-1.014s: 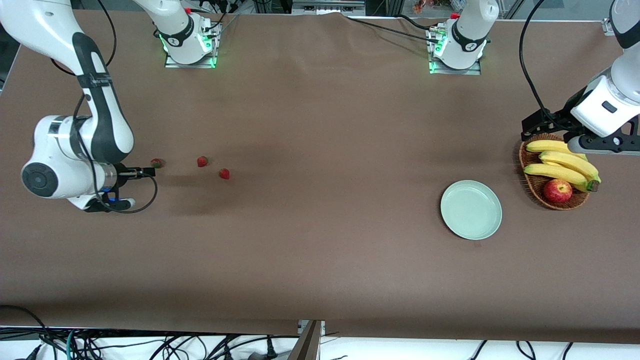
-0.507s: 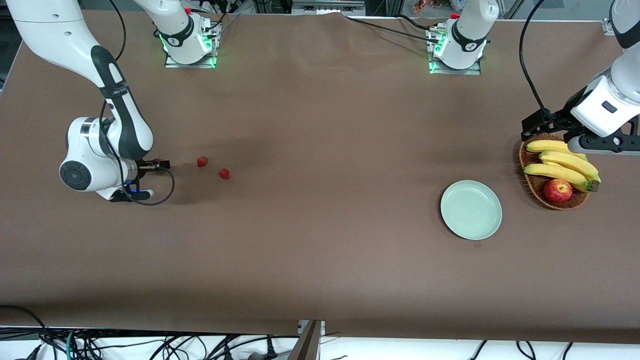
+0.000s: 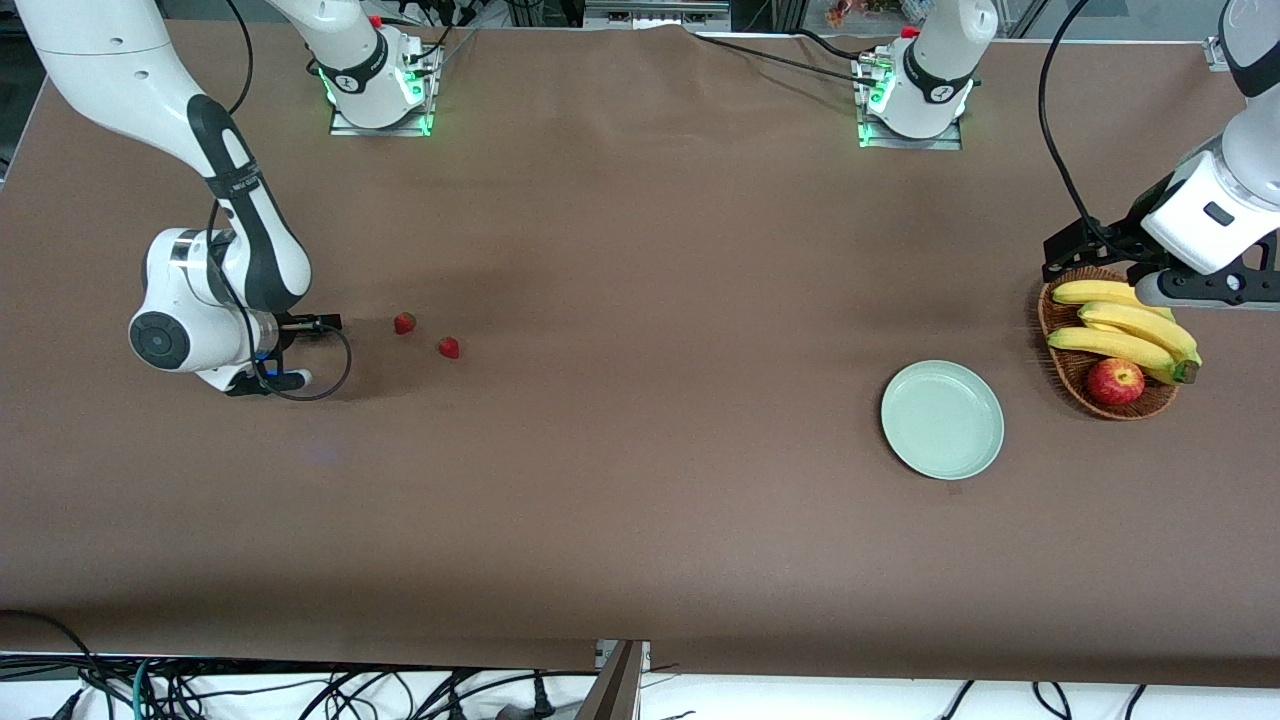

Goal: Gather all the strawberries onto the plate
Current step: 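Close the right gripper on the strawberry and lift it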

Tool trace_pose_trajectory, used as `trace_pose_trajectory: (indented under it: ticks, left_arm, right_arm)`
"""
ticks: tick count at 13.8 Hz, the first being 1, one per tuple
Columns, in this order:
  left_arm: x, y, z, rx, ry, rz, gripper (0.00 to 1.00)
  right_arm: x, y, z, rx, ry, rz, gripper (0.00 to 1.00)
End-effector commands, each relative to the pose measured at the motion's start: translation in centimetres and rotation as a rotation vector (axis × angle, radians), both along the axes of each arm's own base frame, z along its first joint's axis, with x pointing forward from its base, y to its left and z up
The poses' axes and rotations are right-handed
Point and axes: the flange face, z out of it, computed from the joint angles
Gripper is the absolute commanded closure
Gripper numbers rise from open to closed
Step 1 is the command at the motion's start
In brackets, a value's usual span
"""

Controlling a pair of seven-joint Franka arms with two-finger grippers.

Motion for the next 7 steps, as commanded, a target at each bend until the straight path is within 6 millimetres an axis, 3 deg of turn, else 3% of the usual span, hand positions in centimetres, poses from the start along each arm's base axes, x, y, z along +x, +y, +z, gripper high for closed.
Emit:
trace_pose_trajectory:
  ticks: [1, 2, 4, 6, 7]
  left_arm:
    - [0.0, 0.2, 0.6, 0.015, 0.001, -0.013, 0.00]
    - [0.0, 0.2, 0.6, 0.015, 0.001, -0.013, 0.00]
    - [0.0, 0.3, 0.6, 0.015, 0.001, -0.011, 0.00]
    - [0.0, 0.2, 0.6, 0.012, 0.002, -0.011, 0.00]
    - [0.0, 0.2, 0.6, 0.012, 0.002, -0.011, 0.00]
  right_arm:
    - [-0.8, -0.5, 0.0, 0.014, -0.011, 0.017, 0.33]
    - [-0.9, -0.5, 0.0, 0.014, -0.008, 0.016, 0.54]
    - [-1.1, -0.5, -0.4, 0.015, 0.007, 0.013, 0.84]
    - [-0.6, -0.4, 0.0, 0.015, -0.004, 0.015, 1.00]
    - [0.1, -0.2, 0.6, 0.016, -0.022, 0.020, 1.00]
